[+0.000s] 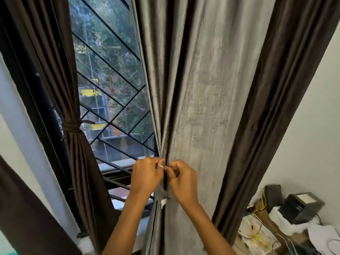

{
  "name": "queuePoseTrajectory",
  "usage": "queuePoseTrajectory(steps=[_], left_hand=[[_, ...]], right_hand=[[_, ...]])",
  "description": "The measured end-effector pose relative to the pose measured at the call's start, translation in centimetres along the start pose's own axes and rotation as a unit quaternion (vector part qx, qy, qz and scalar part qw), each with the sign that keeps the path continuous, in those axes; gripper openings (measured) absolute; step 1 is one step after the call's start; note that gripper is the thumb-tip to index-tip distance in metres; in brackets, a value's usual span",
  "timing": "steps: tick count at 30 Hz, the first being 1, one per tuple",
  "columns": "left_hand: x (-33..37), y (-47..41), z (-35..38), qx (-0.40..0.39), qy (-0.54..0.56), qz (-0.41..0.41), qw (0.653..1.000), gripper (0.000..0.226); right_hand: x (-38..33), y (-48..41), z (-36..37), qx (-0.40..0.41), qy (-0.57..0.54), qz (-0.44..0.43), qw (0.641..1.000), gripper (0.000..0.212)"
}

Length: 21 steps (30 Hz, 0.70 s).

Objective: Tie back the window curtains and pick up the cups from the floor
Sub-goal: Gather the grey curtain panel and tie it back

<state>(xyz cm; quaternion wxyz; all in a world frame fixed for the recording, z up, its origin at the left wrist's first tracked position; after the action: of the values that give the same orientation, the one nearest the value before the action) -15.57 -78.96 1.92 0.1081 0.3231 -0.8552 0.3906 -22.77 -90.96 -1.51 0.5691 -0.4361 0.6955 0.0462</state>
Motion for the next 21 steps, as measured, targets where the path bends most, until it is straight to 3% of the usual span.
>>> queuePoseTrajectory(steps=[14, 21], left_hand=[[-0.2, 0.2, -0.4, -0.007, 0.081, -0.067, 0.994, 0.045], [1.2, 0.0, -0.3, -0.026, 0.058, -0.104, 0.992, 0.053]], right_hand=[[-0.7, -0.1, 0.7, -0.049, -0.054, 0.039, 0.997, 0.016], [0.1, -0.4, 0.6, -0.061, -0.089, 0.065, 0.992, 0.053]])
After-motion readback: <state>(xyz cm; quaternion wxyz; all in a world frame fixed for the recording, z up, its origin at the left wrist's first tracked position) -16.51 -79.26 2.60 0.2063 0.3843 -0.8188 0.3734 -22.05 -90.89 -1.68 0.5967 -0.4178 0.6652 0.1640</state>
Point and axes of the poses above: each hand's wrist, its own y-axis away from the middle knuckle, its own z-axis out of the palm, x = y × z, the point moved 6 cm from there along -y, towards the middle knuckle, and after that the axes turned 11 degrees about z, right-handed, at the moved point
